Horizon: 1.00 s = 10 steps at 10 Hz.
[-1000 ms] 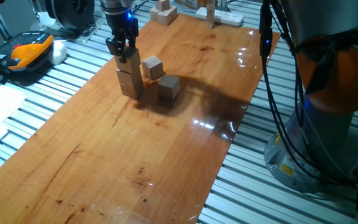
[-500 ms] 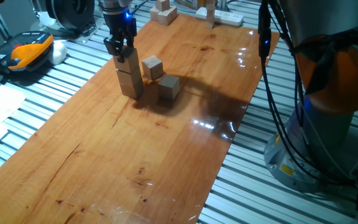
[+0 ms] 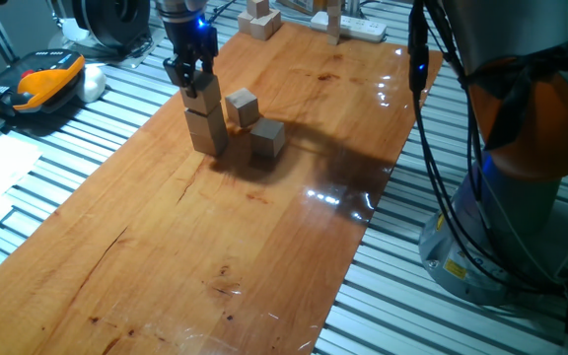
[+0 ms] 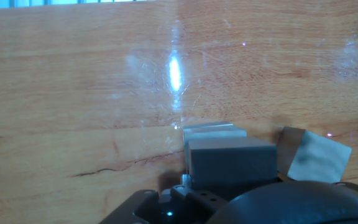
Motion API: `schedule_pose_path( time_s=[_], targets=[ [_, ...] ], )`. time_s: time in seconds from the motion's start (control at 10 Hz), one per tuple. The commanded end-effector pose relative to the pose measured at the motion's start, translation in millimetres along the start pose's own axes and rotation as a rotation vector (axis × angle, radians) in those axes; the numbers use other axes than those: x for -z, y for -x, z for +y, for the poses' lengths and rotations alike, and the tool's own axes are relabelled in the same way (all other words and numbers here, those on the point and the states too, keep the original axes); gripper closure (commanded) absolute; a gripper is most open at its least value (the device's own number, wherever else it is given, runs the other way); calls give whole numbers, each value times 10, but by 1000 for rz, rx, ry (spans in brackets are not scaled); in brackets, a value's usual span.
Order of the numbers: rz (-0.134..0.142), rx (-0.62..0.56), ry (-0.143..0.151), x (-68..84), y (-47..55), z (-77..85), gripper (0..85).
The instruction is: Stack the blocks in a vertical line of five
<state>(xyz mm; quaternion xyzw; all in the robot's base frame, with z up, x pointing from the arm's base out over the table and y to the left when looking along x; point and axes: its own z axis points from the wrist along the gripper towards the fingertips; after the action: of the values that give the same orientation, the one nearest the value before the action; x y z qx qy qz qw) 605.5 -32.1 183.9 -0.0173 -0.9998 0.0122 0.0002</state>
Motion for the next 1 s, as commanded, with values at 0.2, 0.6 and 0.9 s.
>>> schedule_pose_path(
  time_s=[0.2, 0.6, 0.9],
  targets=[
    [0, 0, 2, -5, 16, 1, 850],
    [0, 4, -2, -21, 58, -3, 850],
    [5, 8, 1, -20, 52, 2, 850]
  ],
)
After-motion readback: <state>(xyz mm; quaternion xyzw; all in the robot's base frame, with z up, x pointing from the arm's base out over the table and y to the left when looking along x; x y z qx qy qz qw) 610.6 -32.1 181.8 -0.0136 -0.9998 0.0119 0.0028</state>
